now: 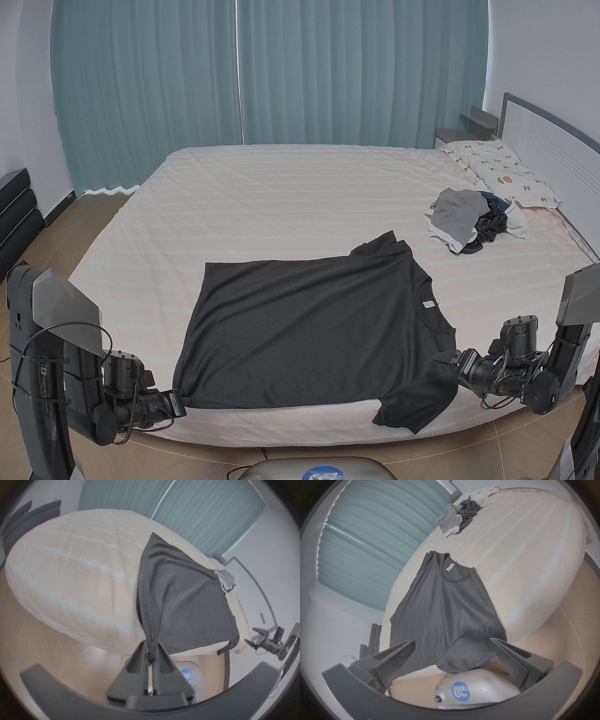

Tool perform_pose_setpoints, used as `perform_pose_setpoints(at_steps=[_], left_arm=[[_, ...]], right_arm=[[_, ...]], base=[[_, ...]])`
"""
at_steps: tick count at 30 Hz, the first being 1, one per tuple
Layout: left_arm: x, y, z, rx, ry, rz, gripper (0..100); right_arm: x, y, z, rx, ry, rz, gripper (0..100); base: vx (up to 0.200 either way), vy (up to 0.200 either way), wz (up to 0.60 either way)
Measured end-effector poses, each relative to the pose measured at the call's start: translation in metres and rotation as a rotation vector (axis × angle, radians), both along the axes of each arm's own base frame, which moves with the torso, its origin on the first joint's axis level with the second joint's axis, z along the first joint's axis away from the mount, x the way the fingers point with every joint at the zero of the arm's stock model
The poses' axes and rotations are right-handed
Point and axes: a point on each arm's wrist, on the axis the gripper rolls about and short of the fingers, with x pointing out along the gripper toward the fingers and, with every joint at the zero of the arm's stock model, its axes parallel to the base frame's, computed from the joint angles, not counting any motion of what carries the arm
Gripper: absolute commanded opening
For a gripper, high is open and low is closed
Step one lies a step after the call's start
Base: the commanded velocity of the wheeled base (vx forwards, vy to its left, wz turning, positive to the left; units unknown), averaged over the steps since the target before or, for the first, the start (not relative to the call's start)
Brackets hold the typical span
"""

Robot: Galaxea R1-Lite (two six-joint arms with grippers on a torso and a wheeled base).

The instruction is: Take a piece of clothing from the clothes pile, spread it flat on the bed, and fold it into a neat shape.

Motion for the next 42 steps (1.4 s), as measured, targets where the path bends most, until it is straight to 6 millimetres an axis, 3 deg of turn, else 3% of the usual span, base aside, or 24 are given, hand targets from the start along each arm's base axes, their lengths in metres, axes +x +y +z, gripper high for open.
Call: perform_pose_setpoints(at_steps=[7,22,23,34,42], left_arm=[[0.006,0.003,0.006,-0.085,-0.020,0.089,0],[0.010,0.004,0.011,-0.136,-0.042,0.135,0],[0.010,0.004,0.011,-0.136,-0.042,0.135,0],[0.012,0.005,0.011,-0.138,-0.048,0.139,0],[0.014,0.005,0.011,-0.148,-0.050,0.151,0]], right_arm=[[-0.001,-0.011,-0.013,-0.054,0.041,-0.002,100],[0.031,-0.020,-0.039,-0.069,0.041,-0.036,100],[0.032,-0.020,-0.040,-0.069,0.040,-0.036,0],[0.047,-0.021,-0.042,-0.072,0.008,-0.054,0],[0.078,-0.026,-0.034,-0.068,-0.091,-0.076,0]], base=[[0.000,0.000,0.00],[0.000,0.000,0.00],[0.000,0.000,0.00],[0.000,0.000,0.00],[0.000,0.000,0.00]])
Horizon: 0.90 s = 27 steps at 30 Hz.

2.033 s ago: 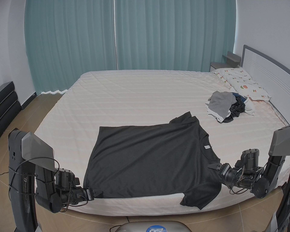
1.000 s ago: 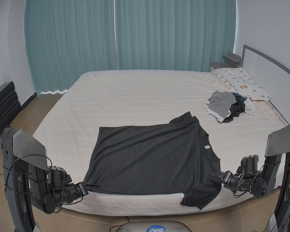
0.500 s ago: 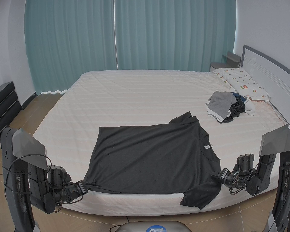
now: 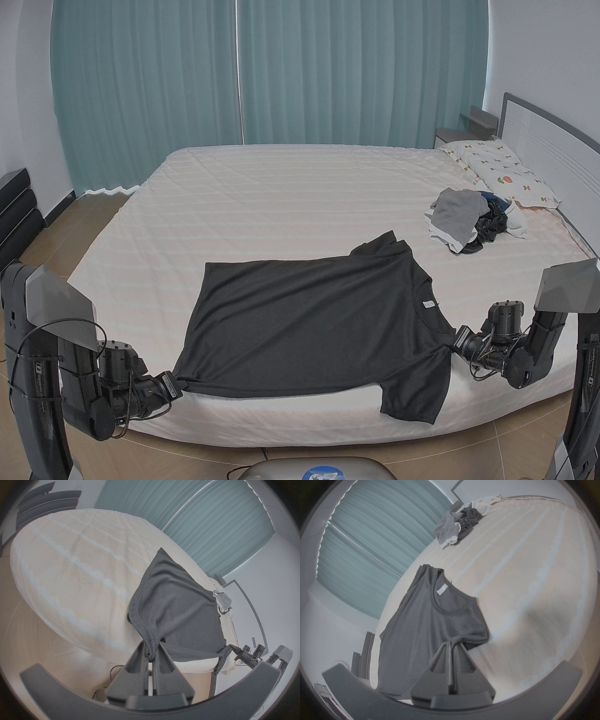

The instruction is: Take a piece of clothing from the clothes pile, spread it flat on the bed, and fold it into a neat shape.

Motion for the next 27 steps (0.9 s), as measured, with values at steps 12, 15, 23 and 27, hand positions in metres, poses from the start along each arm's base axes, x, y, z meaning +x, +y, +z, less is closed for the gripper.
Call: perform_pose_setpoints(at_steps=[12,15,23,27], left_arm=[[0.005,0.005,-0.001,-0.002,-0.011,0.023,0],[0.006,0.005,-0.002,-0.002,-0.012,0.024,0],[0.006,0.005,-0.003,-0.001,-0.007,0.023,0],[0.006,0.005,-0.003,0.000,-0.006,0.023,0]], right_arm=[[0.025,0.003,-0.006,0.007,-0.102,0.012,100],[0.020,0.002,-0.007,0.007,-0.104,0.012,100],[-0.014,-0.004,0.006,0.013,-0.062,0.057,100],[-0.032,-0.004,0.010,-0.020,-0.062,0.114,100]], base=[[0.000,0.000,0.00],[0.000,0.000,0.00],[0.000,0.000,0.00],[0.000,0.000,0.00]])
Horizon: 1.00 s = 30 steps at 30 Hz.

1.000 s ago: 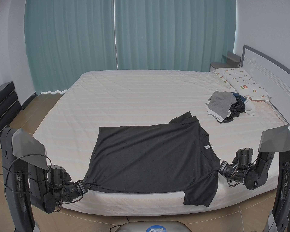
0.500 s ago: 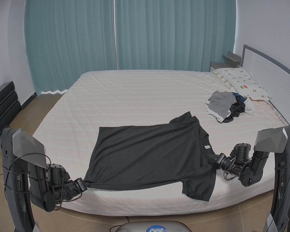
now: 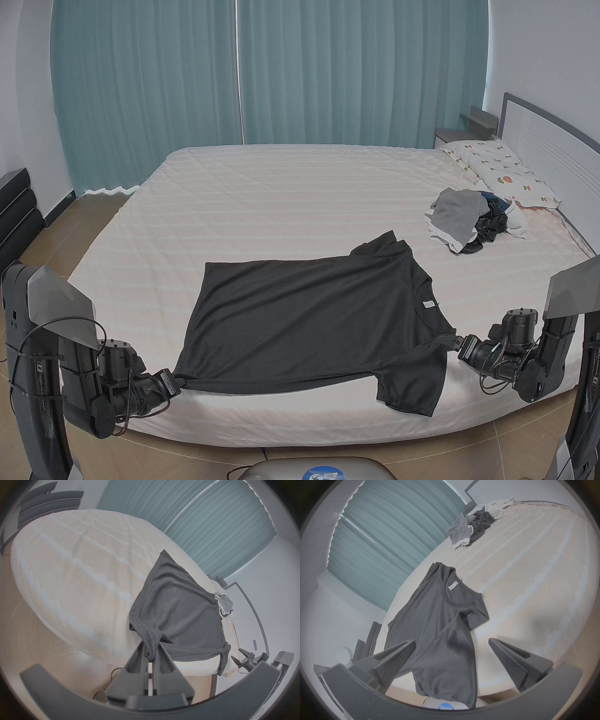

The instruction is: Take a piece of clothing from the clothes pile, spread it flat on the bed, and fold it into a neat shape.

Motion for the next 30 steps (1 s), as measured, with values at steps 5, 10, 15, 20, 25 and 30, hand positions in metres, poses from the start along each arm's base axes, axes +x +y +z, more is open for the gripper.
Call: perform_pose_setpoints(at_steps=[5,10,15,20,25,30], left_arm=[[0.000,0.000,0.000,0.000,0.002,-0.002,0],[-0.001,0.000,-0.001,0.003,0.004,-0.003,0],[-0.001,0.000,-0.002,0.005,0.006,-0.003,0],[0.000,0.000,-0.002,0.006,0.006,-0.004,0],[0.000,0.000,-0.002,0.005,0.006,-0.004,0],[0.000,0.000,-0.002,0.006,0.006,-0.004,0]], right_arm=[[-0.014,0.001,-0.001,0.001,0.028,0.041,100],[-0.023,0.010,-0.006,0.002,0.063,0.107,100],[-0.024,0.017,-0.015,-0.003,0.061,0.135,100],[-0.024,0.022,-0.025,-0.006,0.078,0.152,100],[-0.020,0.023,-0.030,-0.005,0.076,0.154,100],[-0.018,0.023,-0.033,-0.003,0.074,0.152,100]], base=[[0.000,0.000,0.00],[0.000,0.000,0.00],[0.000,0.000,0.00],[0.000,0.000,0.00],[0.000,0.000,0.00],[0.000,0.000,0.00]])
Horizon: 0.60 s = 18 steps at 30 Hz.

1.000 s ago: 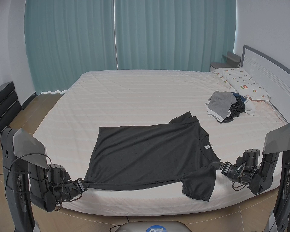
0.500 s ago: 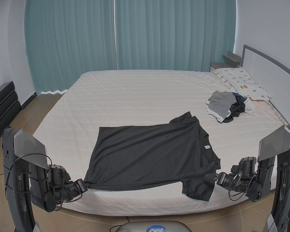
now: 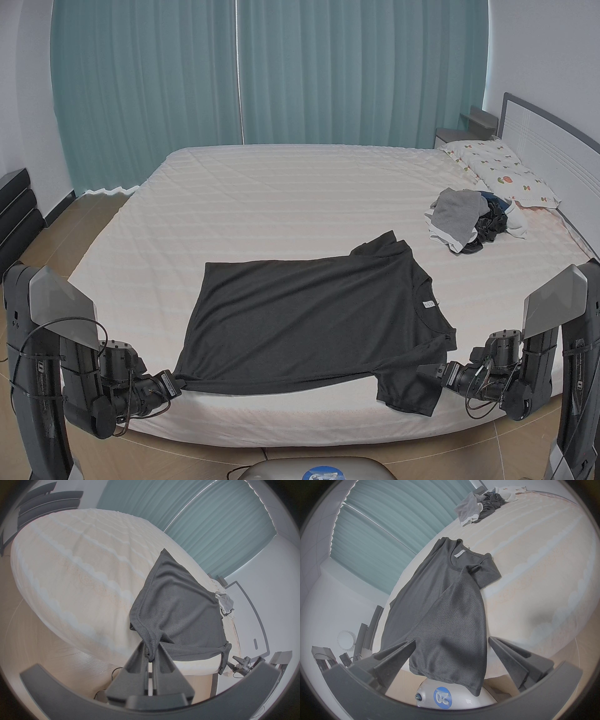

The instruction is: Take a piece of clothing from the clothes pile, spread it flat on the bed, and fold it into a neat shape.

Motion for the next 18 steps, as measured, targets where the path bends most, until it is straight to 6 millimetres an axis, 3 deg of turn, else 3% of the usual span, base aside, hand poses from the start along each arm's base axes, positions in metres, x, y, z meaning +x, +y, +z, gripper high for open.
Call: perform_pose_setpoints(at_steps=[4,5,11,18], left_arm=[[0.000,0.000,0.000,0.001,0.001,-0.002,0],[0.000,0.000,0.000,0.001,0.001,-0.002,0],[0.000,0.000,-0.001,0.001,0.003,-0.002,0],[0.000,0.000,-0.001,0.001,0.003,-0.002,0]], right_arm=[[0.002,0.001,-0.001,0.003,-0.004,0.002,100],[0.004,0.001,-0.002,0.004,-0.006,0.001,0],[0.007,0.003,-0.006,0.002,-0.018,0.001,0],[-0.005,-0.004,-0.003,-0.028,0.004,-0.001,0]], base=[[0.000,0.000,0.00],[0.000,0.000,0.00],[0.000,0.000,0.00],[0.000,0.000,0.00]])
